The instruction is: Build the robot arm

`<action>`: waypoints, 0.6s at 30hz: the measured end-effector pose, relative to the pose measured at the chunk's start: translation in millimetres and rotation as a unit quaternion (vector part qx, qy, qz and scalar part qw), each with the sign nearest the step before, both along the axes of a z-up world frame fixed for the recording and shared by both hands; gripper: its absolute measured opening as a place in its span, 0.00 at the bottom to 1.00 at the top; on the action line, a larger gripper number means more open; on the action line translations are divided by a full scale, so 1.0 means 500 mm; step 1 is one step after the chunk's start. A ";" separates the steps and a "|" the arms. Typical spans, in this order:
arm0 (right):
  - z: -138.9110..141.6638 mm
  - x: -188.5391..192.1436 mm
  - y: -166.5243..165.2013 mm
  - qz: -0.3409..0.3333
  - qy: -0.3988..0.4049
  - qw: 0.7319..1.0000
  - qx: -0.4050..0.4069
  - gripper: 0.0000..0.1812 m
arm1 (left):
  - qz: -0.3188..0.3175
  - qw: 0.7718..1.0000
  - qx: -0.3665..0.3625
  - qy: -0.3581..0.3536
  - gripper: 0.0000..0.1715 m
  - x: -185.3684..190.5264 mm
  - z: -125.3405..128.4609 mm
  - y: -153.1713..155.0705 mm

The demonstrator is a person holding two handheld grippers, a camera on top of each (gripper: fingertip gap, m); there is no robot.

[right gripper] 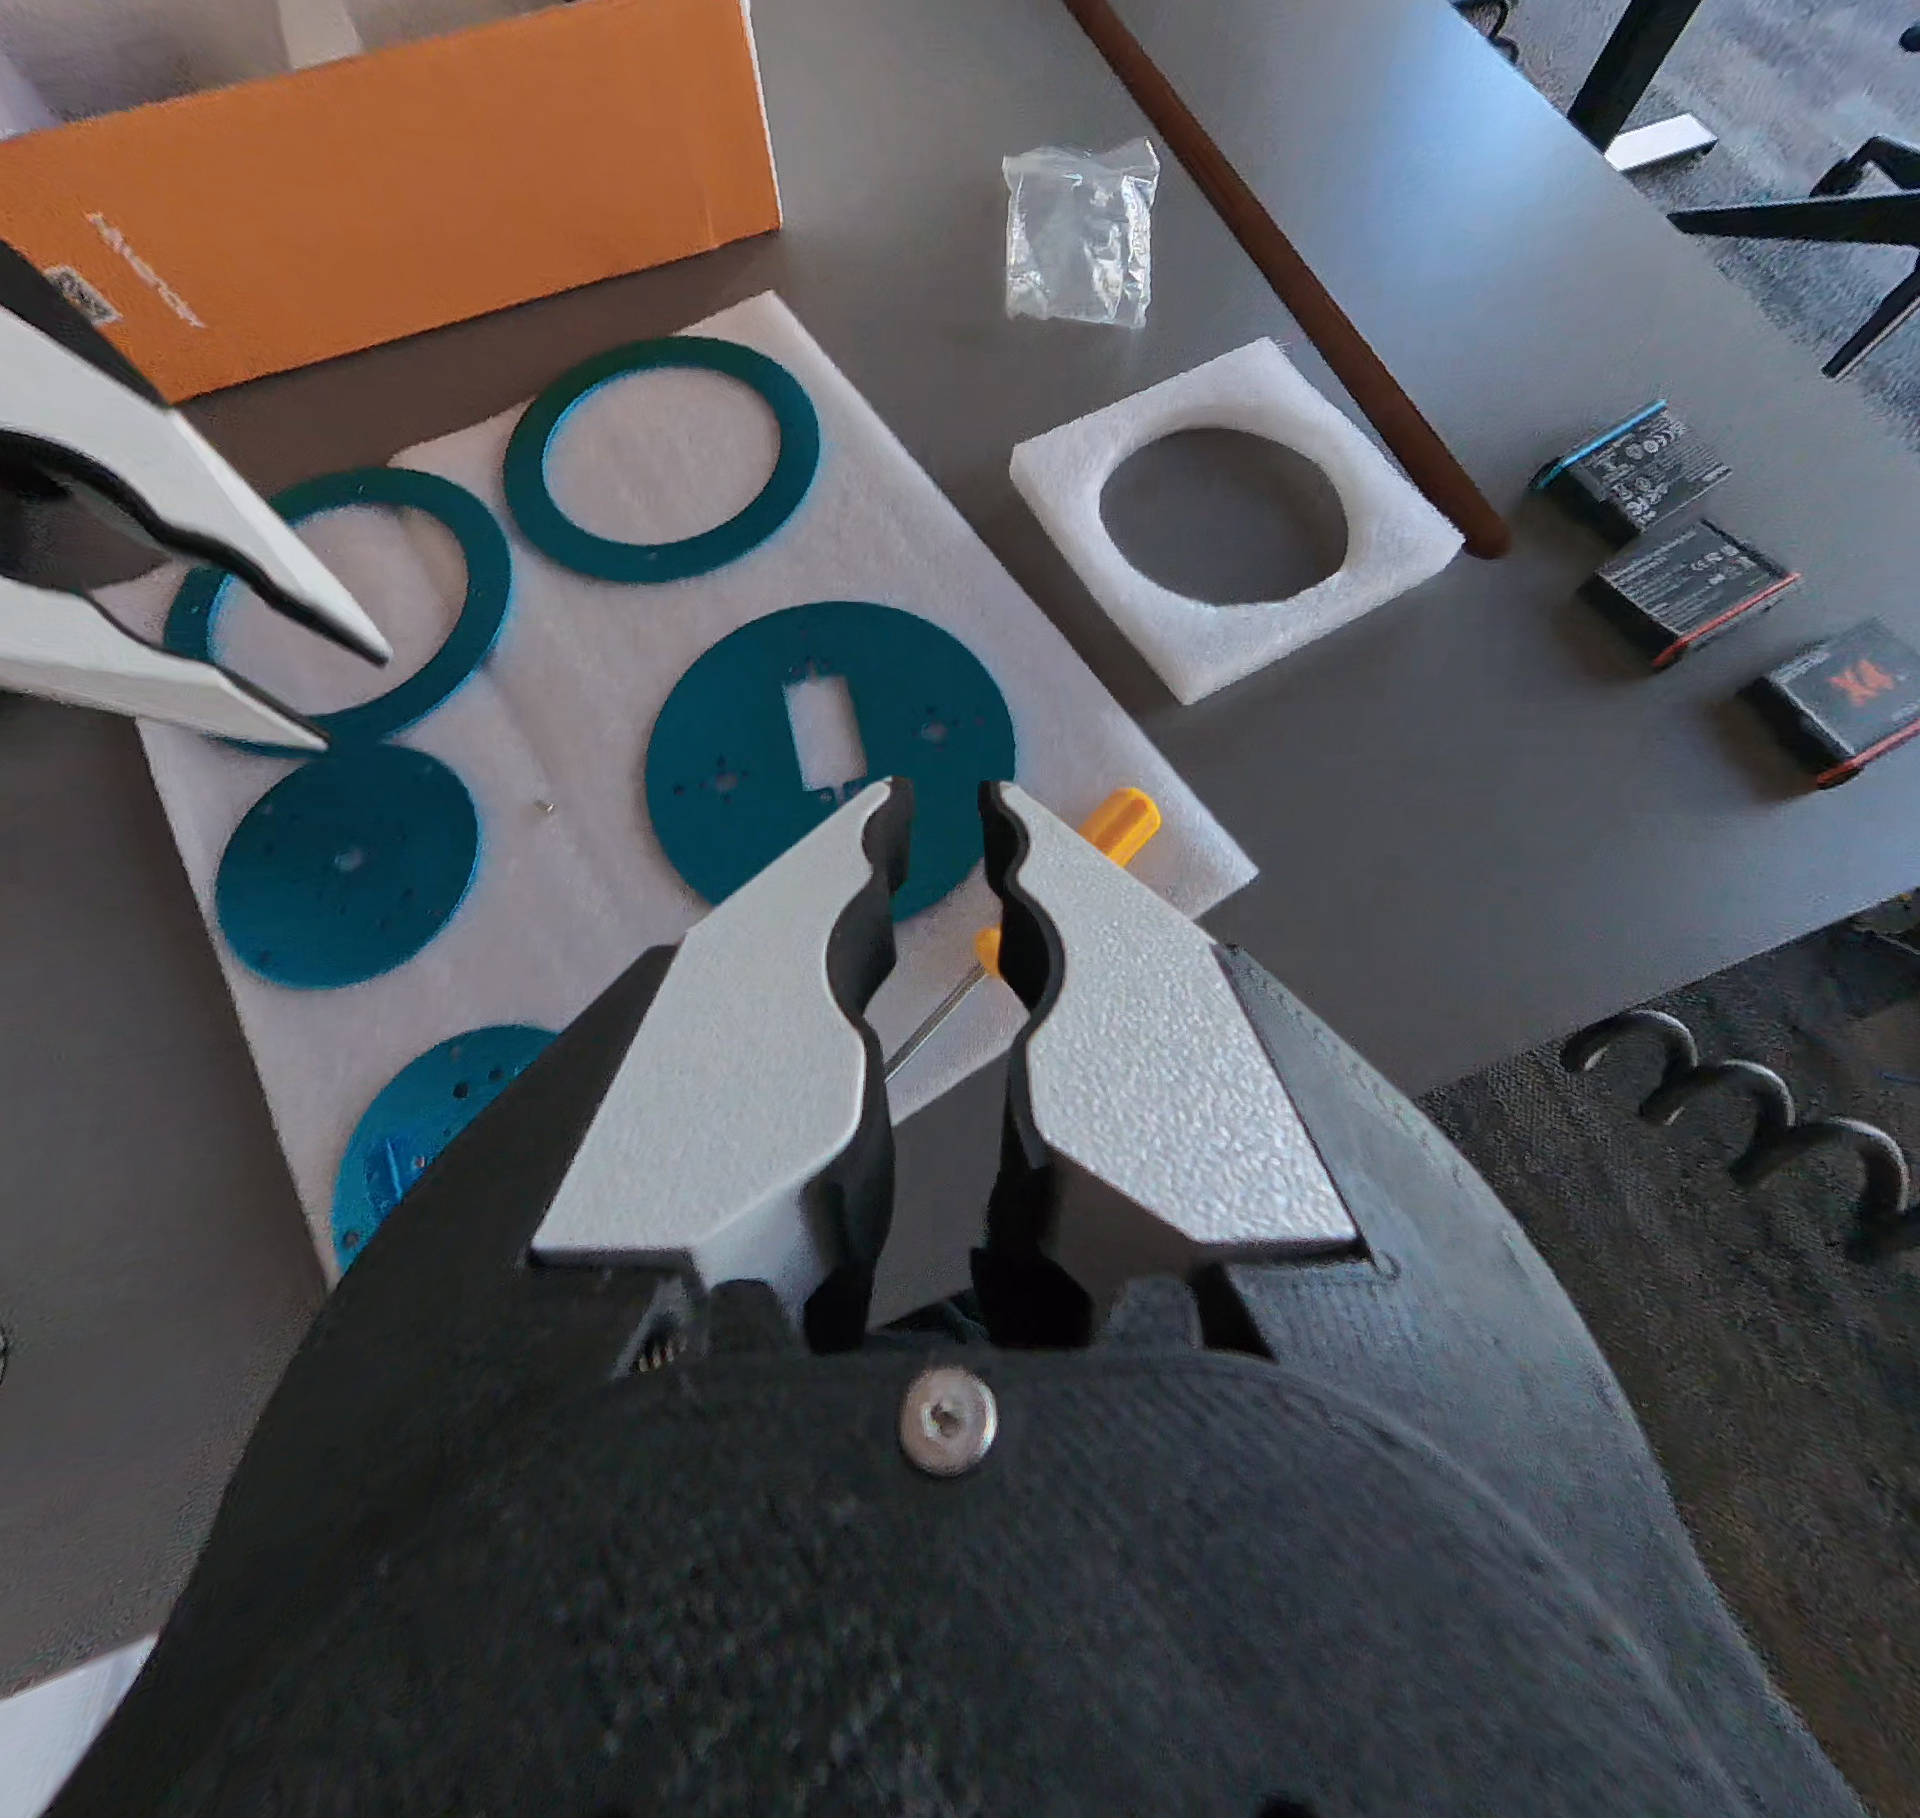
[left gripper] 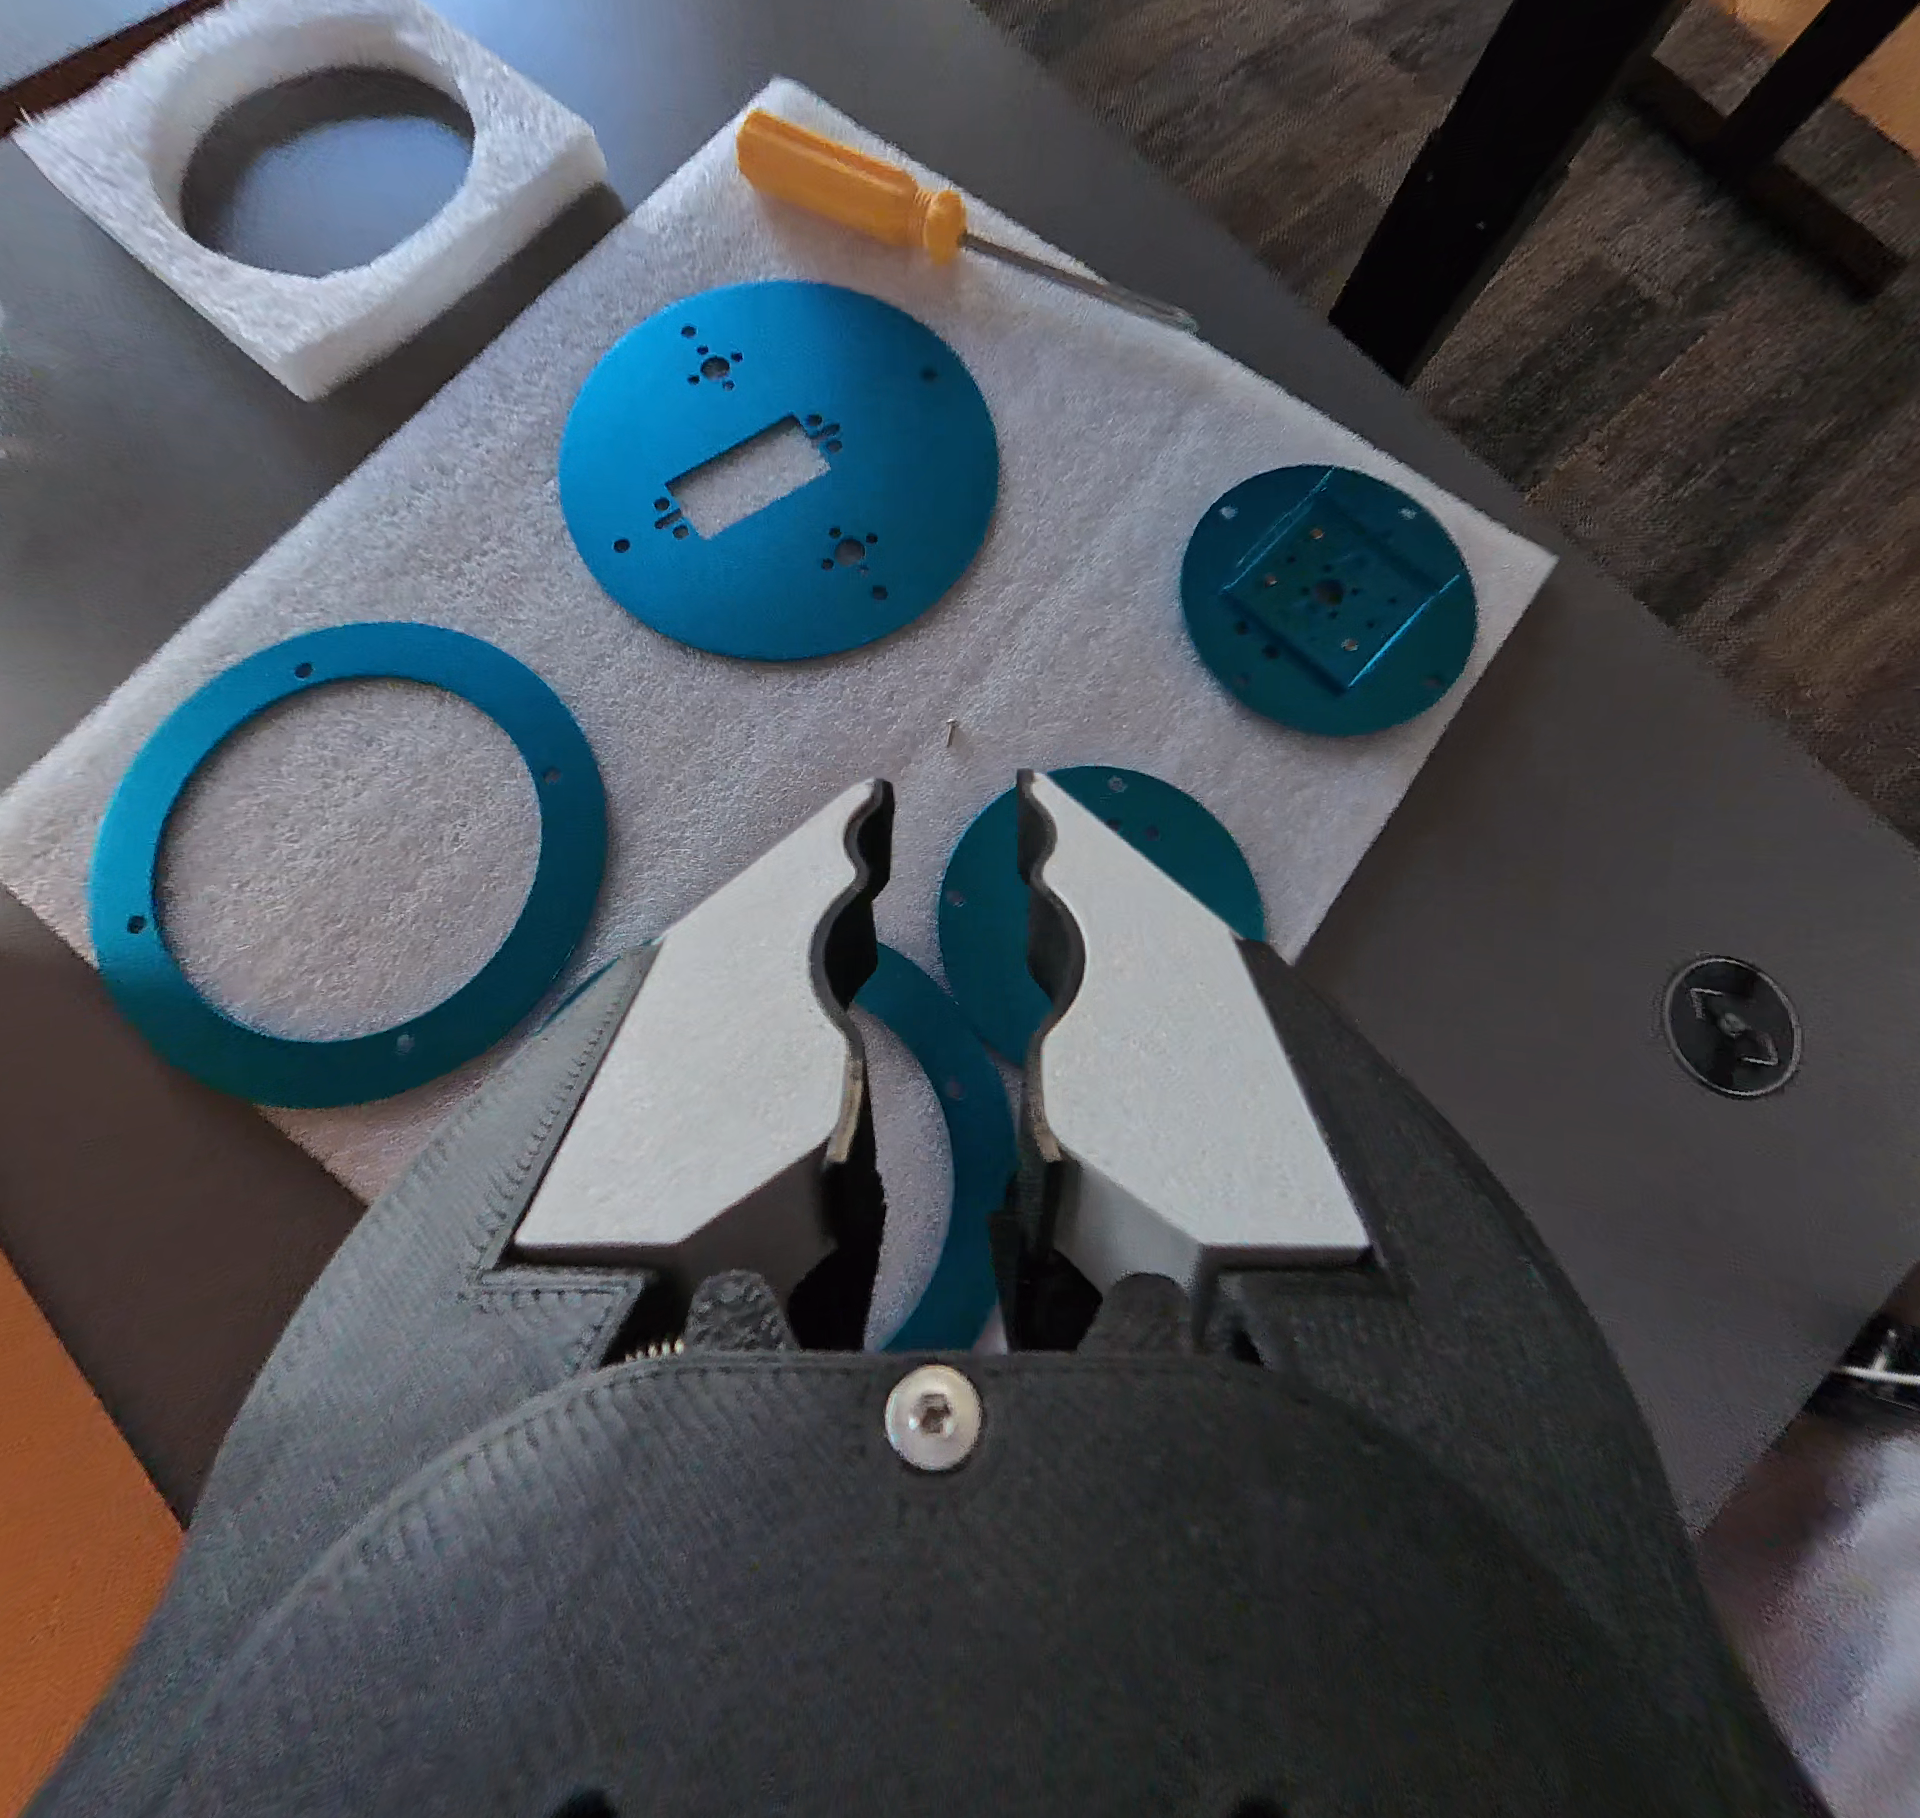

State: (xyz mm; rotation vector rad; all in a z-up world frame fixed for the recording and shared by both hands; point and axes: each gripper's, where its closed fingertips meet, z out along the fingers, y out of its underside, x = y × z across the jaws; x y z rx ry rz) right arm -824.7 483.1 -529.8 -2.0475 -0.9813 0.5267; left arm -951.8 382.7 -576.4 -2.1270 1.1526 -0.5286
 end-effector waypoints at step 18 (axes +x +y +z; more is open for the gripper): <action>-0.189 0.042 0.058 -0.133 -0.289 0.889 -0.329 0.20 | -0.007 0.999 -0.018 0.028 0.07 0.006 -0.045 0.000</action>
